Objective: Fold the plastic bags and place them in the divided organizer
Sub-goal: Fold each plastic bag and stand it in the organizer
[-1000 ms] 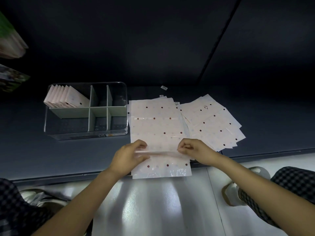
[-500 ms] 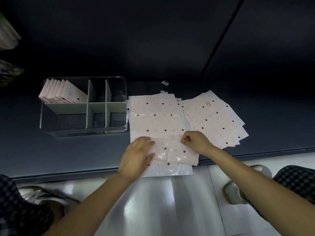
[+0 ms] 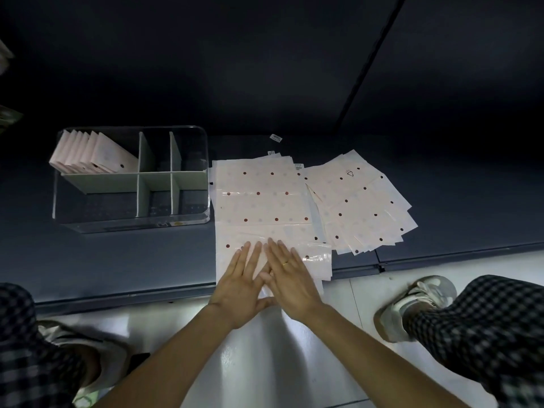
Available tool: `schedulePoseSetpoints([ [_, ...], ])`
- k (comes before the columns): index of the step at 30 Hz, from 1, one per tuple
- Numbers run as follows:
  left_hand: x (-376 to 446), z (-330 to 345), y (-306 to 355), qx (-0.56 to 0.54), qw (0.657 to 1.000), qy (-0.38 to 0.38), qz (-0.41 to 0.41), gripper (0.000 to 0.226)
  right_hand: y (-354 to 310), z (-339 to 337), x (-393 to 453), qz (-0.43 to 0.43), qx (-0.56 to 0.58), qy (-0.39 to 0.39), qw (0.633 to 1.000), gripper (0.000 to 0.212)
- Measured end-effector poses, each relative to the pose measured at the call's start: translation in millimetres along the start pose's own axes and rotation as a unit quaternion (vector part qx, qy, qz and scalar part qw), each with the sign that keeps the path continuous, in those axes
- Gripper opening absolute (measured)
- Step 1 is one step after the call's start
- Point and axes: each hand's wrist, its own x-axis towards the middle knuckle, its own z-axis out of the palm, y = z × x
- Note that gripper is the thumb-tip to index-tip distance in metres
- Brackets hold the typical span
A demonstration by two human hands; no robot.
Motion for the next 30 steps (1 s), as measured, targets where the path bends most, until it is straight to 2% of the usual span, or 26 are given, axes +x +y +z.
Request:
schedulePoseSetpoints([
  [3,-1,-2,-7,-0.01,1.0,0.003,0.001,0.082,19,3,-14,0.053,-0.055,-0.008,0.997,0.067],
  [6,-2,-1,-11,-0.006,1.0,0.003,0.005,0.084,40,-3,-32,0.084,-0.063,-0.02,0.994,0.074],
  [10,-1,-2,-14,-0.01,1.0,0.001,0.007,0.081,61,-15,-46,0.104,-0.08,-0.033,0.991,0.072],
  [14,0,-8,-14,-0.041,0.999,0.006,-0.005,0.078,67,-34,-48,0.044,-0.084,0.005,0.995,0.067],
  [17,2,-16,-12,-0.084,0.996,0.02,-0.02,0.066,74,-48,-49,-0.047,-0.109,0.067,0.991,0.05],
  [20,5,-21,-8,-0.11,0.993,0.026,-0.044,0.056,81,-59,-45,-0.11,-0.139,0.098,0.979,0.039],
  [22,5,-26,-5,-0.1,0.993,0.045,-0.05,0.051,83,-66,-41,-0.14,-0.163,0.108,0.971,0.036],
  [26,9,-37,7,-0.01,0.986,0.165,-0.016,0.037,68,-74,-38,-0.163,-0.205,0.155,0.953,0.023],
  [28,11,-41,18,-0.009,0.985,0.172,-0.007,0.034,52,-71,-38,-0.172,-0.222,0.203,0.938,0.014],
  [30,10,-40,24,0.001,0.985,0.171,0.0,0.036,34,-64,-40,-0.183,-0.223,0.235,0.928,0.014],
])
